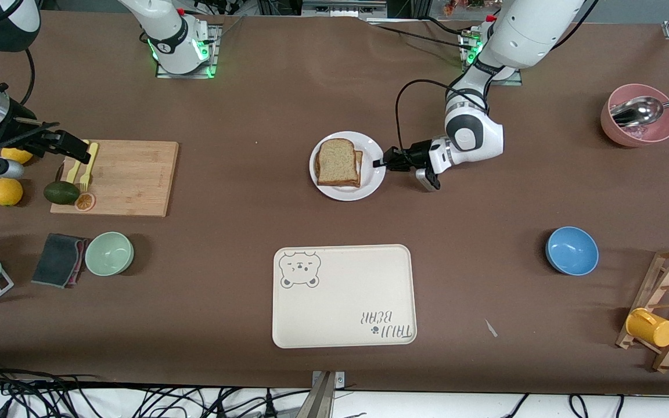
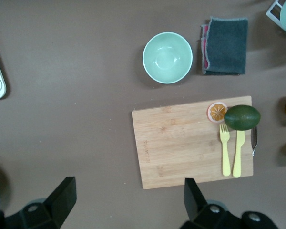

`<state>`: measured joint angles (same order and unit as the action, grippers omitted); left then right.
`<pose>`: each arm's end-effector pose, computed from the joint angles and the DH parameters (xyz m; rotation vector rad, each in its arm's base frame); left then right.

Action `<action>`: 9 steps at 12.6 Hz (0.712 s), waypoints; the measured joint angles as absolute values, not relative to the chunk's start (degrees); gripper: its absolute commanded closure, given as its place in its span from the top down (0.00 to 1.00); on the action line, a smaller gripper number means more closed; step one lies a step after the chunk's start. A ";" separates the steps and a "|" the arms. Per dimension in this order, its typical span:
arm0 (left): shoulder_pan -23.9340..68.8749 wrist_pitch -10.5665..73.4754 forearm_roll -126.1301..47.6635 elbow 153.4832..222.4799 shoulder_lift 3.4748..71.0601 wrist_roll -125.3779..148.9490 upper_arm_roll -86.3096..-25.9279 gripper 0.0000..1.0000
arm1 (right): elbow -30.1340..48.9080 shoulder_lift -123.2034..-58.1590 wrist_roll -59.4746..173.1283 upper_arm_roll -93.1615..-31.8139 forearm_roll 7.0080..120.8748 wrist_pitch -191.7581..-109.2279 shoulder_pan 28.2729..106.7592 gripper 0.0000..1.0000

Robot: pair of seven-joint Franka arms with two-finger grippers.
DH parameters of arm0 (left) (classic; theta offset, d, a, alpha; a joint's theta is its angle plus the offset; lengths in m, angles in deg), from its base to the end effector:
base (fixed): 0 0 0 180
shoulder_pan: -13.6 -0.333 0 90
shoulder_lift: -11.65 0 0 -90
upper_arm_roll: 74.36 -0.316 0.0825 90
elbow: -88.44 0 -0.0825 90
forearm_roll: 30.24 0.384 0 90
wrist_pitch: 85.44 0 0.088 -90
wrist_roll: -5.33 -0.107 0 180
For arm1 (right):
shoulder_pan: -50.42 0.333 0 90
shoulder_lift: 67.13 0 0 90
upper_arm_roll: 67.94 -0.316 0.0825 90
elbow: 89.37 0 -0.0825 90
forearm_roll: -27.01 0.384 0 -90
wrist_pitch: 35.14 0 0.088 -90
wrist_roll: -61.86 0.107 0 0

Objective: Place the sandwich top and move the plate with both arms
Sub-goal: 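Close the left gripper on the white plate rim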

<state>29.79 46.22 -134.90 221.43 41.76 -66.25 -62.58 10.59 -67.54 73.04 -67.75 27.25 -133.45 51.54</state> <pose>0.3988 -0.2482 0.0998 2.0950 0.0067 -0.0127 0.5614 0.0095 0.5503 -3.1281 0.2816 0.0568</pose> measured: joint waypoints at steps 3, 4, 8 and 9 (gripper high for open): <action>29.08 46.17 -134.90 221.43 41.77 -66.25 -62.58 0.00 | 10.13 -67.53 74.79 -68.25 28.45 -133.42 51.54 1.00; 28.80 46.16 -134.90 221.40 41.77 -66.24 -62.59 0.00 | 9.99 -67.53 74.80 -68.24 28.49 -133.40 51.53 1.00; 26.59 46.42 -134.90 220.39 41.58 -65.32 -62.90 0.00 | 9.77 -67.51 74.46 -68.24 28.50 -133.04 51.53 1.00; 26.33 46.56 -134.90 219.91 41.38 -64.34 -62.95 0.00 | 9.76 -67.51 74.36 -68.24 28.50 -132.50 51.53 1.00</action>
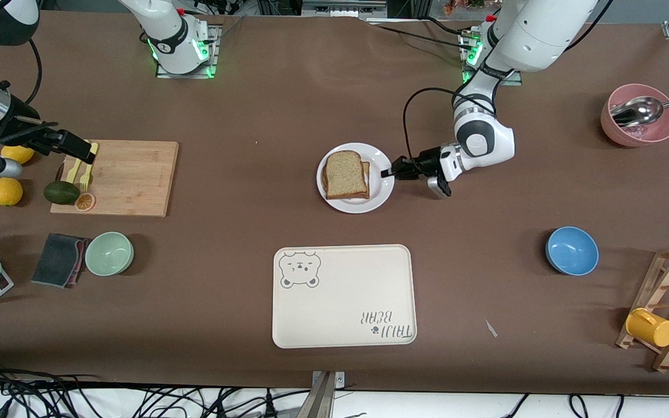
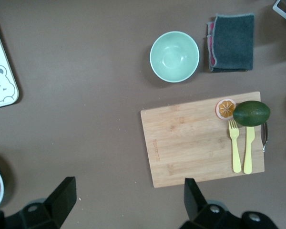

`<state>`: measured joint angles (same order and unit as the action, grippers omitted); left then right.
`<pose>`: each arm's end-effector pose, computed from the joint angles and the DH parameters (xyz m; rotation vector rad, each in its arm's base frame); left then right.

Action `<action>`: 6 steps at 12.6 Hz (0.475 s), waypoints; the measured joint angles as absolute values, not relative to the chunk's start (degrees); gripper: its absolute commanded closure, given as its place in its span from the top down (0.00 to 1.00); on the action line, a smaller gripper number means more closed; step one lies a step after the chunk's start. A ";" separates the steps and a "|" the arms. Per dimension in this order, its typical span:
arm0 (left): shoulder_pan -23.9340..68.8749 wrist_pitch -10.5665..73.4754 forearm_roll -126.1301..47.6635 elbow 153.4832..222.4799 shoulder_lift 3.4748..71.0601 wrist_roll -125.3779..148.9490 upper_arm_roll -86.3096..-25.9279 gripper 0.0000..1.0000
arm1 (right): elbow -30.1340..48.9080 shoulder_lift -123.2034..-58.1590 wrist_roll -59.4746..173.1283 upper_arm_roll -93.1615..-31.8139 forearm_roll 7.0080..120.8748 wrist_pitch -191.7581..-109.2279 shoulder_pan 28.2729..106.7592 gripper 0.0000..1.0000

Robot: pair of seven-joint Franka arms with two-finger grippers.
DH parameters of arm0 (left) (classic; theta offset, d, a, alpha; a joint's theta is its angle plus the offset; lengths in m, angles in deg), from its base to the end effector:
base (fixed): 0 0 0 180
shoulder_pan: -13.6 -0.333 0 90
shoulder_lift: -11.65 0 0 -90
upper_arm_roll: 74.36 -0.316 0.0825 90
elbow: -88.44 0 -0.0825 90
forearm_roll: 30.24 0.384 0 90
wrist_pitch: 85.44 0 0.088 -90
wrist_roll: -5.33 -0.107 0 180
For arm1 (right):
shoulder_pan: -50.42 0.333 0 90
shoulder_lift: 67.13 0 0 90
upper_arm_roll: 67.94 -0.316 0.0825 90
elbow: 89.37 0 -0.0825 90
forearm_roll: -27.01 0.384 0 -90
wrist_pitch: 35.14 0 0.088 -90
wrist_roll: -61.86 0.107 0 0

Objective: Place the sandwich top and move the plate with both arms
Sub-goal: 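Close the left gripper on the white plate rim, then slide the plate with the left gripper onto the bear tray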

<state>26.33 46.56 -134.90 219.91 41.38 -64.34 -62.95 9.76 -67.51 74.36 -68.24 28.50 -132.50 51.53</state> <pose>0.4278 -0.2244 0.1087 2.0881 0.0957 0.0430 0.5606 0.0163 0.5562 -3.1048 0.3074 0.0630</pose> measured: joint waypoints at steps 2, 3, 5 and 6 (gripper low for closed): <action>26.39 46.90 -134.90 218.38 41.13 -61.66 -62.88 0.00 | 9.74 -67.51 74.36 -68.24 28.50 -132.12 51.53 1.00; 26.45 47.19 -134.90 217.50 41.10 -60.21 -62.81 0.00 | 9.73 -67.51 74.36 -68.24 28.50 -132.08 51.53 1.00; 26.49 48.14 -134.90 215.80 41.09 -58.06 -62.77 0.00 | 9.71 -67.51 74.36 -68.24 28.50 -132.03 51.53 1.00; 26.50 48.46 -134.90 214.93 41.09 -57.08 -62.77 0.00 | 9.67 -67.51 74.36 -68.23 28.50 -132.03 51.52 1.00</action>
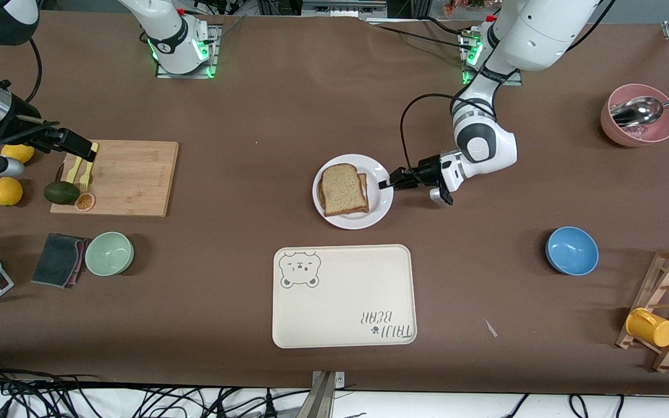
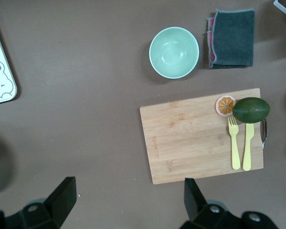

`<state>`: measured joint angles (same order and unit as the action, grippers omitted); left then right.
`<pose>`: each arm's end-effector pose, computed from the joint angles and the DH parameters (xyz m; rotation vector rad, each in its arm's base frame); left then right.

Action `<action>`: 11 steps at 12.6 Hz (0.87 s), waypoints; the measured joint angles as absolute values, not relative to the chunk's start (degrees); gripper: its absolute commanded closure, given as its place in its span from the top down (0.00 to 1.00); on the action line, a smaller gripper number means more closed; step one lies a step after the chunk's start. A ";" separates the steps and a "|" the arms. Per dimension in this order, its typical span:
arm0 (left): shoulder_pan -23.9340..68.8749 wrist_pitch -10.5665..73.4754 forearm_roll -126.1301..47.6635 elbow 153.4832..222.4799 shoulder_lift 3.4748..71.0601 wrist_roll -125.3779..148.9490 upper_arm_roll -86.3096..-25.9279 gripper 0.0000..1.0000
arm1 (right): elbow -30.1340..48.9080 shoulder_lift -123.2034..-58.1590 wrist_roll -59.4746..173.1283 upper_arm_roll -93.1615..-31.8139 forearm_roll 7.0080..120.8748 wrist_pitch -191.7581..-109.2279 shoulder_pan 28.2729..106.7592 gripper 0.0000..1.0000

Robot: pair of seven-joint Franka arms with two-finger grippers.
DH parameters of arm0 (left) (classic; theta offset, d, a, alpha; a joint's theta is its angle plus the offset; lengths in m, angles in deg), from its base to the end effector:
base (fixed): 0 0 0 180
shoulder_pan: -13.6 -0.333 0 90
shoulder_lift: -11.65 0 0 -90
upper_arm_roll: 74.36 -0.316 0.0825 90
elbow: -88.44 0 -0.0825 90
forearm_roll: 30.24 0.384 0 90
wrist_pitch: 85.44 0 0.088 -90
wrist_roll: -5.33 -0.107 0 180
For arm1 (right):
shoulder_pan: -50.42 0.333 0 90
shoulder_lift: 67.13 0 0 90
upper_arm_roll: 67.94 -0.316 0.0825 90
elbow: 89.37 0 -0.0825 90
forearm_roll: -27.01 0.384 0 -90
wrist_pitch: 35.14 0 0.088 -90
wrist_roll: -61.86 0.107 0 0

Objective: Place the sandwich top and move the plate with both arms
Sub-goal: 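Slide the plate with the left gripper onto the bear tray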

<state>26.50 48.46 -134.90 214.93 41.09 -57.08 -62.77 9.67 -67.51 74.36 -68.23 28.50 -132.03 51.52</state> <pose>0.4654 -0.2363 0.1338 2.0672 0.1886 0.0643 0.5599 0.0161 0.5562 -3.1053 0.3078 0.0733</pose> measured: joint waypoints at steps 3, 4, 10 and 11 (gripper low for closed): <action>26.74 51.97 -134.90 211.39 41.11 -52.29 -62.68 0.00 | 9.61 -67.50 74.36 -68.22 28.50 -132.04 51.51 1.00; 26.91 52.73 -134.90 209.88 41.17 -50.29 -62.68 0.00 | 9.57 -67.50 74.36 -68.22 28.50 -132.07 51.52 1.00; 28.05 59.32 -134.90 199.41 45.32 -42.27 -62.68 0.00 | 9.42 -67.49 74.36 -68.23 28.50 -132.10 51.52 1.00; 28.31 60.87 -134.90 197.27 46.93 -41.84 -62.68 0.00 | 9.41 -67.49 74.36 -68.24 28.50 -132.18 51.52 1.00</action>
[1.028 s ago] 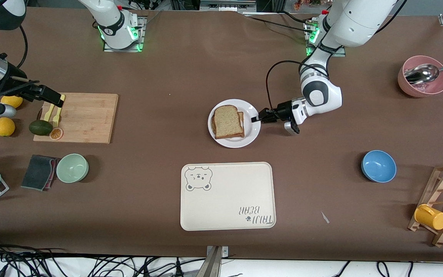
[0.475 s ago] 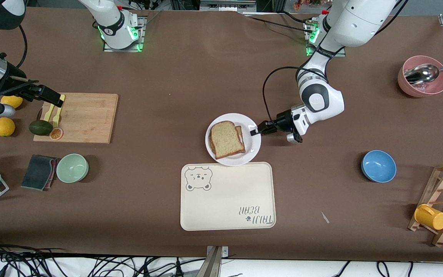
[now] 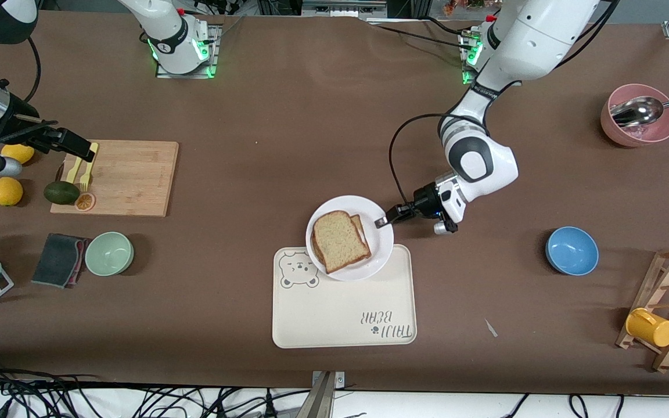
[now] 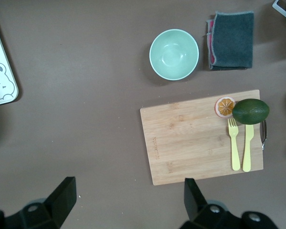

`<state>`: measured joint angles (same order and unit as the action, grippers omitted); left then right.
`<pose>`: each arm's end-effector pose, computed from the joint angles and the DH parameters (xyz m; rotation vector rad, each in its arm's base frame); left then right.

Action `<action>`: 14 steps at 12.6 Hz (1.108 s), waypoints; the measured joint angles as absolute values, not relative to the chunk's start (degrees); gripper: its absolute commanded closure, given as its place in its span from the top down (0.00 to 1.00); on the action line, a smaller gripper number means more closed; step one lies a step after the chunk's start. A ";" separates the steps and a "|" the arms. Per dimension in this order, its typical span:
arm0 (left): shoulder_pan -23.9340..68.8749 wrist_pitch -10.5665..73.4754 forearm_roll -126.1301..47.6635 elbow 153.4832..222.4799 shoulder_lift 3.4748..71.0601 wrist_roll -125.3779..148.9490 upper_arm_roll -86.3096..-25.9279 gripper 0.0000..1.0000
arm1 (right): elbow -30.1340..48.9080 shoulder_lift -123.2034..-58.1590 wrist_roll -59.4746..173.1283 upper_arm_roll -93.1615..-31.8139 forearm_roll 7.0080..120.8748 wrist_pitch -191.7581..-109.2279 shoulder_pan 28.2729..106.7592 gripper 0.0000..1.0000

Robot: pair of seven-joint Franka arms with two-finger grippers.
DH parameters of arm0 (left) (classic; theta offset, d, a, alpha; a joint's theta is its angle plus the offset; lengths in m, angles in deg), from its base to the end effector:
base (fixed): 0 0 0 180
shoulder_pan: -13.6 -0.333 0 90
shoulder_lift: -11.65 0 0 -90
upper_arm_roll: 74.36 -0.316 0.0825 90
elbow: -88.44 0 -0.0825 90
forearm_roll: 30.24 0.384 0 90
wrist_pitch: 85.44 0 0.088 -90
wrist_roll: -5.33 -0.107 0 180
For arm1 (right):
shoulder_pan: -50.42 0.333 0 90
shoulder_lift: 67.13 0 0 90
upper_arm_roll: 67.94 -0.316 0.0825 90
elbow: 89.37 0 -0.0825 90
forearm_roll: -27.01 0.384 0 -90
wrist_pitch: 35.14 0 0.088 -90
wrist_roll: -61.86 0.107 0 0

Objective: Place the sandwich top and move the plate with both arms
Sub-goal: 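Slide the plate with the left gripper onto the bear tray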

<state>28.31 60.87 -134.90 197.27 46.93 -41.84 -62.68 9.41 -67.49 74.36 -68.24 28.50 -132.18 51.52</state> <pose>0.5642 -0.2605 0.1725 2.0734 0.4507 0.1811 0.5605 0.0162 0.5588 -3.1046 0.3074 0.0616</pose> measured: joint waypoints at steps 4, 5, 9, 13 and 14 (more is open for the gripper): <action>29.52 64.34 -130.16 187.00 53.60 -33.59 -62.87 0.00 | 9.35 -67.49 74.36 -68.30 28.50 -132.34 51.52 1.00; 29.53 65.01 -127.34 184.35 54.95 -29.89 -62.91 0.00 | 9.33 -67.49 74.36 -68.33 28.50 -132.34 51.52 1.00; 29.53 65.53 -124.58 177.49 59.43 -25.74 -63.77 0.00 | 9.30 -67.48 74.36 -68.46 28.50 -132.70 51.52 1.00; 29.53 65.54 -124.58 172.63 63.85 -25.71 -65.26 0.00 | 9.30 -67.49 74.36 -68.64 28.50 -132.86 51.57 1.00; 29.55 65.54 -124.58 171.70 64.76 -25.71 -65.51 0.00 | 9.30 -67.49 74.36 -68.66 28.50 -132.89 51.58 1.00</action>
